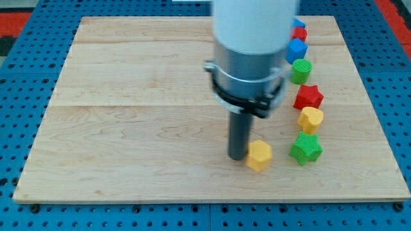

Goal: Move the hexagon below the green star

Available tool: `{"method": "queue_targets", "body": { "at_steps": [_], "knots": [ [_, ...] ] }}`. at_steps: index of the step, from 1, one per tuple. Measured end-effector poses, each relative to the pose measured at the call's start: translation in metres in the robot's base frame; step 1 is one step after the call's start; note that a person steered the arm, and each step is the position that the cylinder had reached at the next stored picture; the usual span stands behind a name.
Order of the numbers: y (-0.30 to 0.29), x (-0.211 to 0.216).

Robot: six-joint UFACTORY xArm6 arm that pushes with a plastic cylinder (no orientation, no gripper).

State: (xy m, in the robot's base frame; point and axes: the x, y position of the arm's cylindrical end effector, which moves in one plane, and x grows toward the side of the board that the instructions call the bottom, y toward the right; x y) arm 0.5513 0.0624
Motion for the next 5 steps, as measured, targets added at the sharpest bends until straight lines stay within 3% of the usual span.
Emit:
{"method": "queue_targets", "body": {
  "at_steps": [2,5],
  "knots": [
    [0.057,0.009],
    [0.081,0.025]
  ]
}}
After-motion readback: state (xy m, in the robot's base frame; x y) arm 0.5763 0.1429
